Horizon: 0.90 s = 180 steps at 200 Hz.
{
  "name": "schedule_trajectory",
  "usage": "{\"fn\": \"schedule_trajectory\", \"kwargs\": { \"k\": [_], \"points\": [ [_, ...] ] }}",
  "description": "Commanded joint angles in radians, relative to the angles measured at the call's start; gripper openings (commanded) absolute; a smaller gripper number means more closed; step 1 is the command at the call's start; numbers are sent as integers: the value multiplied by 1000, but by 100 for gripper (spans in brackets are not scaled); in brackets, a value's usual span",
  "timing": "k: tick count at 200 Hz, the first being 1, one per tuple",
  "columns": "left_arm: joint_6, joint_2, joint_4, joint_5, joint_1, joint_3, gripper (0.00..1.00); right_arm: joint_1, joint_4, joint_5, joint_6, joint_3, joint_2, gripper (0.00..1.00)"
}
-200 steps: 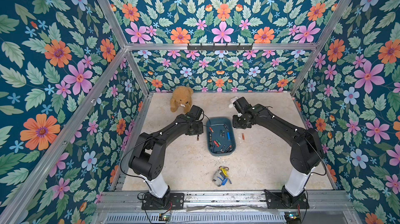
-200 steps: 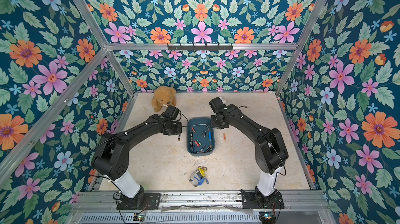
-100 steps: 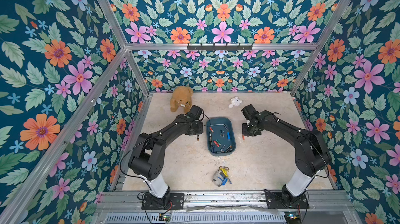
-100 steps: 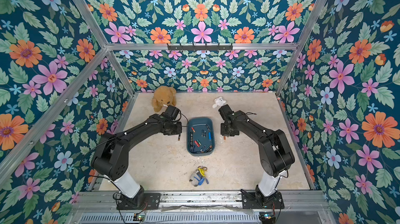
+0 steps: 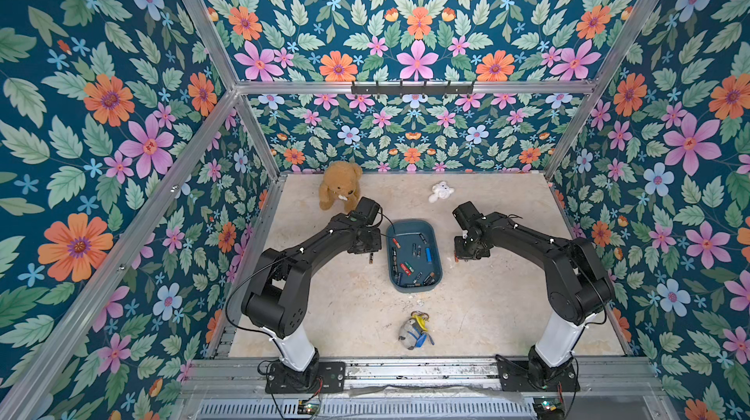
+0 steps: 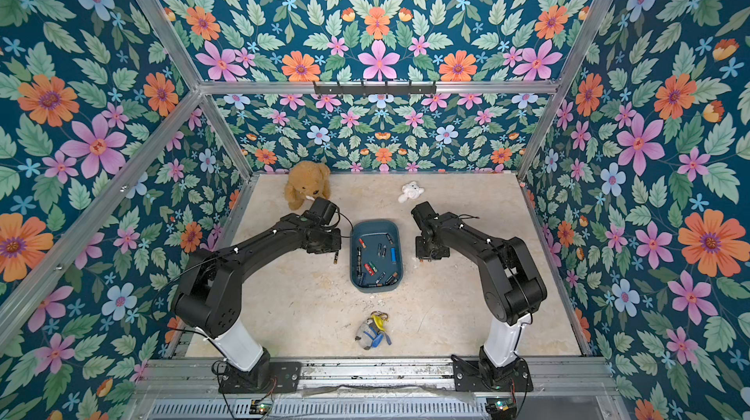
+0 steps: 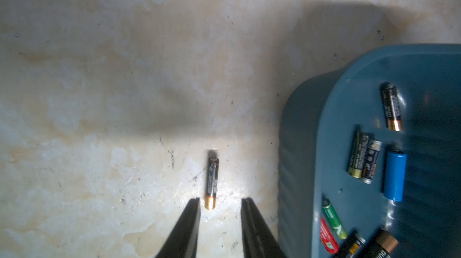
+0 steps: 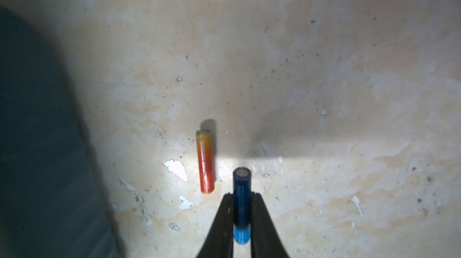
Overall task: Take the batteries out of the storage box
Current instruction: Place the battery at the center of the board.
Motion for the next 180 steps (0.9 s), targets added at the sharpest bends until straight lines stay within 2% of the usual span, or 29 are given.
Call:
{"fn": "schedule_trajectory", "kwargs": {
  "k": [1,180],
  "points": [
    [-4,-1,-14,-2,1,1,34,-4,15,20,-20,6,12,16],
    [-7,1,-13,2,0,-10,34,-12,37,16,-32,22,69,16]
  ]
}}
